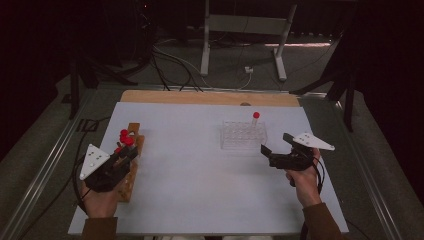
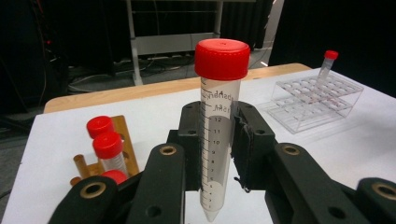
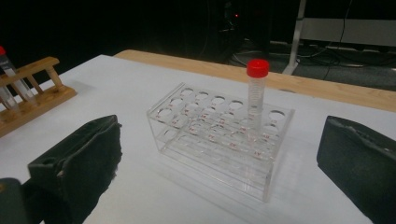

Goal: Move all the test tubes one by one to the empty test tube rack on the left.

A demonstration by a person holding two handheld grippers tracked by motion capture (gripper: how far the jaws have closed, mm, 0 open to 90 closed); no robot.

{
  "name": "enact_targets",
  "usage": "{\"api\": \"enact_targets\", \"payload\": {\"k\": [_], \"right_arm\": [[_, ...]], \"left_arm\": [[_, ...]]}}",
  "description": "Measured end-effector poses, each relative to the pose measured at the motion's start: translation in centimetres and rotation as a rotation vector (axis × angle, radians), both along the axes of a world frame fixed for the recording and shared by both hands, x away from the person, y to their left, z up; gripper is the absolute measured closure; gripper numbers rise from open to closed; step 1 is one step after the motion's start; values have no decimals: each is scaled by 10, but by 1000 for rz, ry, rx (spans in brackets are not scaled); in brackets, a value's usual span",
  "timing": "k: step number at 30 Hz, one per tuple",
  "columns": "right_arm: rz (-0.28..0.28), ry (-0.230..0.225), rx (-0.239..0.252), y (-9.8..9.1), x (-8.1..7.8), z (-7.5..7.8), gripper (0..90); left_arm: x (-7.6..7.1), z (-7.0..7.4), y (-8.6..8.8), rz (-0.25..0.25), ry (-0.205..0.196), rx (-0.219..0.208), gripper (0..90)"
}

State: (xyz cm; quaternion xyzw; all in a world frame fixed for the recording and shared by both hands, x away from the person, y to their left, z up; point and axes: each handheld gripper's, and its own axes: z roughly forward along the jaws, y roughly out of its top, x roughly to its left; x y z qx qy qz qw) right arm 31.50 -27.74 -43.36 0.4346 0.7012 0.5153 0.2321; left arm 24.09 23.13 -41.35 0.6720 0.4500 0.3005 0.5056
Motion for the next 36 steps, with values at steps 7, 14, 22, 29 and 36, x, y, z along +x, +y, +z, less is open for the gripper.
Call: {"api": "enact_targets", "payload": {"k": [7,14,22,29,36], "right_arm": [[-9,1,1,-4,-1,-1,0],[-3,13,-3,-2,-2,-7,0],[-12,16,4,-4,-4,-7,0],[-16,16,10,-6,-5,-7,0],[-16,14,18,-7,-5,-6,0]], "left_arm": [[-1,-3,8,16,3,-9,756],[-1,-8,18,39,19,-6,755],[-3,-15,28,56,21,-7,754],[-4,-18,30,50,19,-2,753],[-6,-15,33,51,6,-7,753]]}}
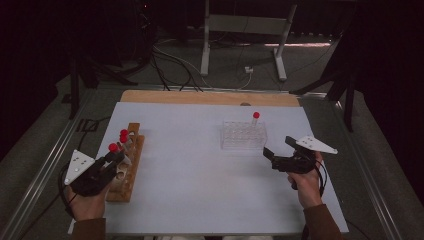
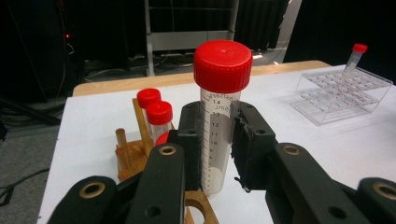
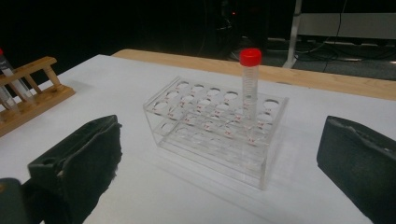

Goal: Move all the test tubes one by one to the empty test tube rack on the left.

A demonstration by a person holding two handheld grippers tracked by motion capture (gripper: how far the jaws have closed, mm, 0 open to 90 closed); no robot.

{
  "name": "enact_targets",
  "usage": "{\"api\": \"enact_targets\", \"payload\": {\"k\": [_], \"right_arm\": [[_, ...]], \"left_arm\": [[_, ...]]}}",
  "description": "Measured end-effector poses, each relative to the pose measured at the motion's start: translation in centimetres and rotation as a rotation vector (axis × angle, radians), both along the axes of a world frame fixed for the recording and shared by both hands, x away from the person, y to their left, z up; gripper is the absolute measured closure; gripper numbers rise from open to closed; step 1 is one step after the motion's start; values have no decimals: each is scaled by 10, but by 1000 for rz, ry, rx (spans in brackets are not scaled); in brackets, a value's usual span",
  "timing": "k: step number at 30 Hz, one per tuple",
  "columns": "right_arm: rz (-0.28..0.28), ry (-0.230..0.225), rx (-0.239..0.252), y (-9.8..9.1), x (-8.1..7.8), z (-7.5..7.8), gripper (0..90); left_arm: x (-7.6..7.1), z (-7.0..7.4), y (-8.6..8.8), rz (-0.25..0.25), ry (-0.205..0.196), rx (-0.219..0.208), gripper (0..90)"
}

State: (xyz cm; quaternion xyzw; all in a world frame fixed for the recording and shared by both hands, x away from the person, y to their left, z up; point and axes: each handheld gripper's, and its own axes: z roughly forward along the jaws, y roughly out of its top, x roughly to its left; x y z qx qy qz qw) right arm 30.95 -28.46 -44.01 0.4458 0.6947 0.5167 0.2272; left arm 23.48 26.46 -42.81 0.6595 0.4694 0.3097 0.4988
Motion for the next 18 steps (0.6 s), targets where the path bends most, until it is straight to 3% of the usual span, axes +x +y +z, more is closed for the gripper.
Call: {"api": "enact_targets", "payload": {"k": [7,18], "right_arm": [[1,5,3,0,0,-1,0],[4,10,8,0,0,-1,0]], "left_arm": [[-4,6,7,24,21,16,754],[1,-10,10,12,104,33,752]]}}
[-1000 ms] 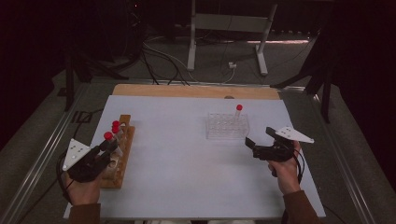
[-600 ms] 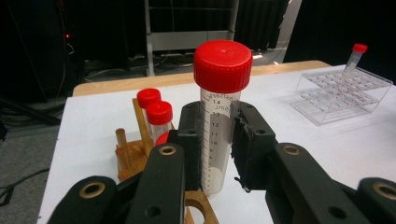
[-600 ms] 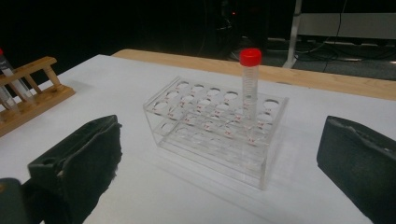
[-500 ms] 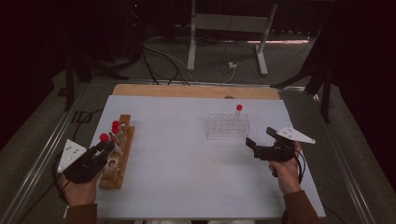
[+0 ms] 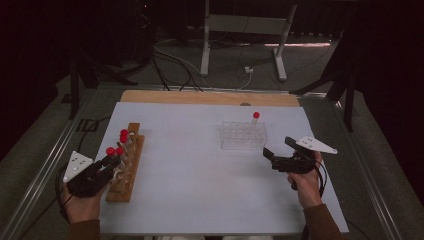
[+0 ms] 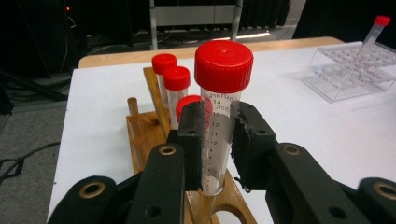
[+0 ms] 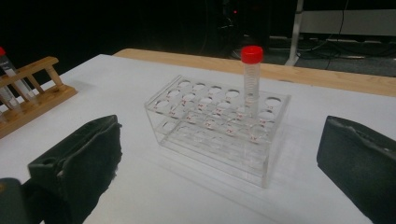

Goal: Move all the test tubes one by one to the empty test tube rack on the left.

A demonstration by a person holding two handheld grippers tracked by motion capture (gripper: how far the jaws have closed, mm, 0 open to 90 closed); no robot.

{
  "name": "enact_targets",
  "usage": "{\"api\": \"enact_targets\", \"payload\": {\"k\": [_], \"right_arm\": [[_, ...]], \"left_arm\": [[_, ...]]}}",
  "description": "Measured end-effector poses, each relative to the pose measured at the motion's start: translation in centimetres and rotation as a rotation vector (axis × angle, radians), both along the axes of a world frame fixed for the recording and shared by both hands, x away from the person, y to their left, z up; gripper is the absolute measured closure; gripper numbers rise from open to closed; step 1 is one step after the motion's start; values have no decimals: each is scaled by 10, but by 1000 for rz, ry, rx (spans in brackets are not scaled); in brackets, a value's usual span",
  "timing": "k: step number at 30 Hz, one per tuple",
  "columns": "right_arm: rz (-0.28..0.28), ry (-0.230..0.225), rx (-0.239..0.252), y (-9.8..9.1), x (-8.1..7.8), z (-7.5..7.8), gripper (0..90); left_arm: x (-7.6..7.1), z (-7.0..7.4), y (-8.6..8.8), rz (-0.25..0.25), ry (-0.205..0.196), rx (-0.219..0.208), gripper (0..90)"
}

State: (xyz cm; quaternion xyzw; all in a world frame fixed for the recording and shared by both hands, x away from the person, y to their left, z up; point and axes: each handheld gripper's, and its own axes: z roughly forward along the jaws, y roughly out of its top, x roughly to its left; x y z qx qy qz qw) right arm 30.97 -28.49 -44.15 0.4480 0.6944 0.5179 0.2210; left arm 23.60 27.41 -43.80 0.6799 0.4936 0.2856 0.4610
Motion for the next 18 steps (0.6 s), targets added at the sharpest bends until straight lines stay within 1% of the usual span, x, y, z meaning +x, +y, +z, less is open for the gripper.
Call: {"api": "enact_targets", "payload": {"k": [2,5,12,18], "right_arm": [[1,0,0,0,0,0,0],[2,0,0,0,0,0,0],[4,-1,0,0,0,0,0],[9,-2,-3,1,0,0,0]], "left_arm": [[1,-2,-1,0,15,19,752],[1,-5,-3,-1,33,33,752],[2,-13,-4,-2,72,60,749],[3,-16,-6,0,95,80,749]]}}
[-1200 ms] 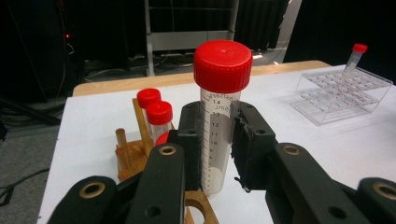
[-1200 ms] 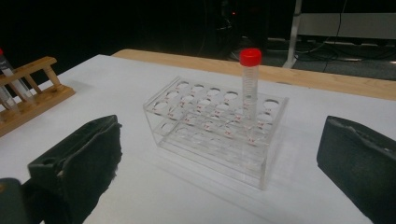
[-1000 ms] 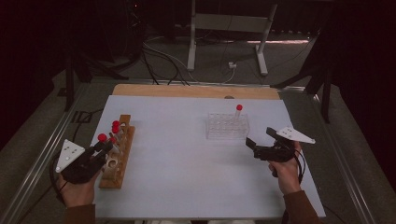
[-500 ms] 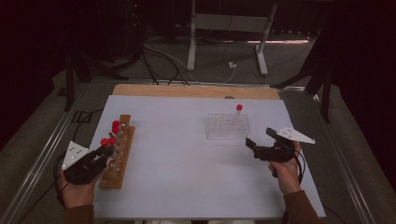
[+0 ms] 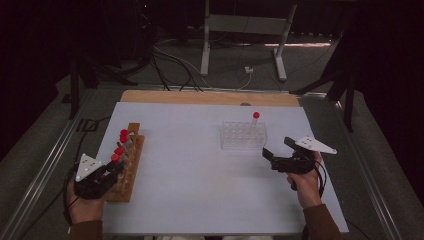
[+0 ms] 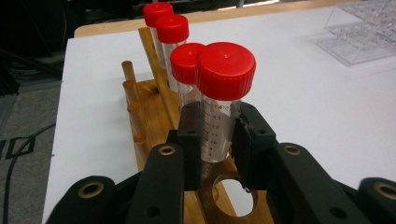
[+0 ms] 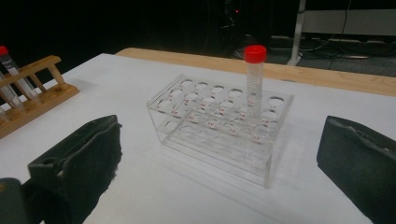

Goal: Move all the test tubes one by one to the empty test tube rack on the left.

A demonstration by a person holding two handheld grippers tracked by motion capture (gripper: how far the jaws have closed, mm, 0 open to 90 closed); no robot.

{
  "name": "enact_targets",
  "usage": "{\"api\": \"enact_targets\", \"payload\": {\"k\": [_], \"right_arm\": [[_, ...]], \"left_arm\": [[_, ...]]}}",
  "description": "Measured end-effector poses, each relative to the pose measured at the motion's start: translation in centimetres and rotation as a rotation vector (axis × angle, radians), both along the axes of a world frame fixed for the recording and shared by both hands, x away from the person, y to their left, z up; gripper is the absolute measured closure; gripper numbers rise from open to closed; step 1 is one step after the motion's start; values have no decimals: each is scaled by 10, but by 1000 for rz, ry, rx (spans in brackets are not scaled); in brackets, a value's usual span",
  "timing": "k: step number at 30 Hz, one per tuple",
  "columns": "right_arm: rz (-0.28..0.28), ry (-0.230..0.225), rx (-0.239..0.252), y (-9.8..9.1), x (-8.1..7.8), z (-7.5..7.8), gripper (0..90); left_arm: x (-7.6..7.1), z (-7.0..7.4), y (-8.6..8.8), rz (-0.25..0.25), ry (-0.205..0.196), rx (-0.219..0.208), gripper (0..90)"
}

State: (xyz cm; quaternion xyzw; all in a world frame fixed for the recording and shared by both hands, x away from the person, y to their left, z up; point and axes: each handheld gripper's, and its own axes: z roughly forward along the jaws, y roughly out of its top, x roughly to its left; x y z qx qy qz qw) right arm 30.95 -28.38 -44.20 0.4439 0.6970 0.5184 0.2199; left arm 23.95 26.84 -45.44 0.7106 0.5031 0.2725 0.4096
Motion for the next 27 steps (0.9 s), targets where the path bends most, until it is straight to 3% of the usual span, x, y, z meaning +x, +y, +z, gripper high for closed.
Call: {"api": "enact_targets", "payload": {"k": [15,22,27], "right_arm": [[3,5,-1,1,1,-1,0],[2,5,3,0,1,-1,0],[1,5,5,0,1,-1,0]], "left_arm": [[3,-3,-1,-11,37,-2,723],[-1,6,3,-23,-21,-48,488],[-5,15,4,-16,-99,-97,321]]}}
